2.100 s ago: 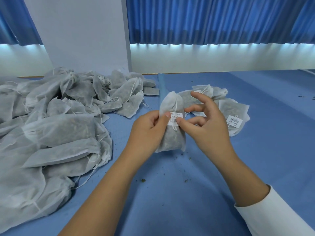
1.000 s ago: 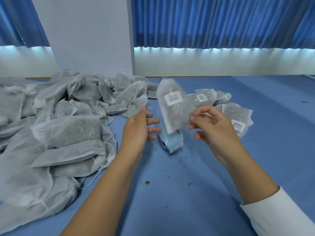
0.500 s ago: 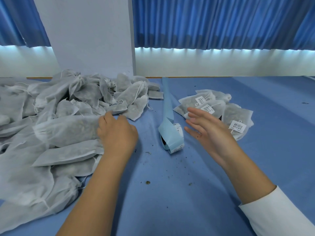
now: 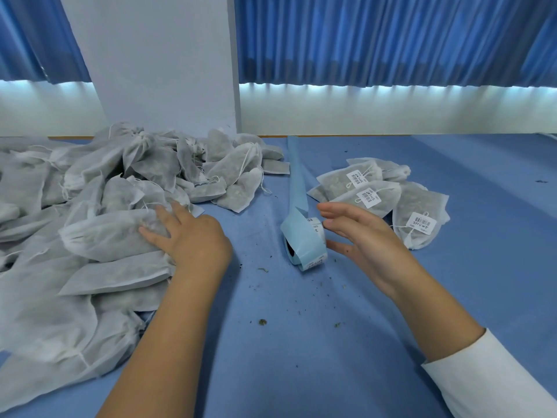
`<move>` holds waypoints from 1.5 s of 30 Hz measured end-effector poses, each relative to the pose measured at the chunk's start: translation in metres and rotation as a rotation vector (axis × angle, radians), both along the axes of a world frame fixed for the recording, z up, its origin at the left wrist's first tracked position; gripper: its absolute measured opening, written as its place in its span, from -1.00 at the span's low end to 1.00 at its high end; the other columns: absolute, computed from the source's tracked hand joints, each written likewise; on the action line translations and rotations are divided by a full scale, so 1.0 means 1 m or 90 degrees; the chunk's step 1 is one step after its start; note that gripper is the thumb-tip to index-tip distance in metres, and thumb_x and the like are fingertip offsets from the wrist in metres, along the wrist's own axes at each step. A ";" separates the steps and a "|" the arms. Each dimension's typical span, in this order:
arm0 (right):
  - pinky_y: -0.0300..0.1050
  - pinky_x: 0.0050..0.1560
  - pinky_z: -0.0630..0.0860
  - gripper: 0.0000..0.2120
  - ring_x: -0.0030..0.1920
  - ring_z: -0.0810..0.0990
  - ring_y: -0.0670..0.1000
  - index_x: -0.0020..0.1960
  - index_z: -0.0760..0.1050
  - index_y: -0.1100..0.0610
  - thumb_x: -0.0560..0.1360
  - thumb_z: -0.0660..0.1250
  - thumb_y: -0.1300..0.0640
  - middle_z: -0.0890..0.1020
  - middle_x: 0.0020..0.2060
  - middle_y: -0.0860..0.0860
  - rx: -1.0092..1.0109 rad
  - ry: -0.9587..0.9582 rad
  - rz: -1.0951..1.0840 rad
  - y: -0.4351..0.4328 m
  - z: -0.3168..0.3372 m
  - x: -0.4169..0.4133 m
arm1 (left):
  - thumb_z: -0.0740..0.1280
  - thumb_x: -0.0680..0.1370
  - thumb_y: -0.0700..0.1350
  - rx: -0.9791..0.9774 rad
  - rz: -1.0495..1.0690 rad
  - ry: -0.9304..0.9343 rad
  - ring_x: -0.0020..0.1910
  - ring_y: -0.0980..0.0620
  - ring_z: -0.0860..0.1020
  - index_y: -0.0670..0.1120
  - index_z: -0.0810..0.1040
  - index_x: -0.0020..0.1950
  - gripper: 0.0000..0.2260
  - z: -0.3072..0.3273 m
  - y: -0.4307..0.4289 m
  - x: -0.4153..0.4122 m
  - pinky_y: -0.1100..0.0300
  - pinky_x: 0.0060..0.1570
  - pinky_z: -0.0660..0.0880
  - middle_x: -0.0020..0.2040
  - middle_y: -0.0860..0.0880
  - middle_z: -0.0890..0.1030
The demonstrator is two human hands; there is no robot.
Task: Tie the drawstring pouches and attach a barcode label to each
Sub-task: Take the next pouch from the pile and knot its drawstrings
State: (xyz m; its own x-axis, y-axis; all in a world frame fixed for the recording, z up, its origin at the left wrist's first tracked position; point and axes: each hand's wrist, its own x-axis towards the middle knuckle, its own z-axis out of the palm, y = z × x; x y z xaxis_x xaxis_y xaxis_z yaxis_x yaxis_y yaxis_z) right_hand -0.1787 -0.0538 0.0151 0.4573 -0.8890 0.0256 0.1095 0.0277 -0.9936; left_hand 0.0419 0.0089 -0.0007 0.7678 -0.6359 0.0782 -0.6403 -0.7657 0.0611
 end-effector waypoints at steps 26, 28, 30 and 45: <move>-0.06 0.19 0.58 -0.77 0.11 0.63 -0.13 0.14 0.63 0.08 0.54 0.32 0.27 0.67 0.11 -0.03 -0.007 0.047 0.001 0.003 0.003 0.001 | 0.22 0.47 -0.40 -0.341 -0.197 0.033 0.04 -0.27 0.53 -0.33 0.56 -0.10 -0.87 0.004 0.002 0.005 -0.04 -0.12 0.41 -0.07 -0.26 0.59; -0.06 0.18 0.58 -0.77 0.10 0.64 -0.14 0.13 0.63 0.07 0.54 0.32 0.27 0.69 0.05 -0.07 -0.010 0.047 0.005 0.003 0.002 0.002 | 0.28 0.48 -0.35 -0.371 -0.198 -0.016 0.29 -0.23 0.45 -0.23 0.64 0.16 -0.71 0.003 0.004 0.002 -0.04 0.21 0.32 0.26 -0.21 0.57; -0.06 0.18 0.58 -0.77 0.09 0.64 -0.13 0.12 0.63 0.06 0.54 0.32 0.26 0.70 0.03 -0.09 -0.014 0.046 0.008 0.003 0.001 0.002 | 0.34 0.48 -0.30 -0.402 -0.162 -0.074 0.48 -0.19 0.25 -0.11 0.63 0.24 -0.65 0.004 0.006 0.001 -0.03 0.35 0.10 0.47 -0.18 0.38; -0.19 0.13 0.54 -0.73 0.07 0.61 -0.25 0.09 0.63 -0.12 0.51 0.37 0.21 0.67 0.01 -0.17 -0.099 0.112 0.003 0.005 -0.004 0.005 | 0.29 0.52 -0.25 -0.362 -0.123 0.025 0.30 -0.21 0.39 -0.25 0.48 0.25 -0.70 0.002 0.002 0.001 -0.03 0.32 0.25 0.29 -0.21 0.47</move>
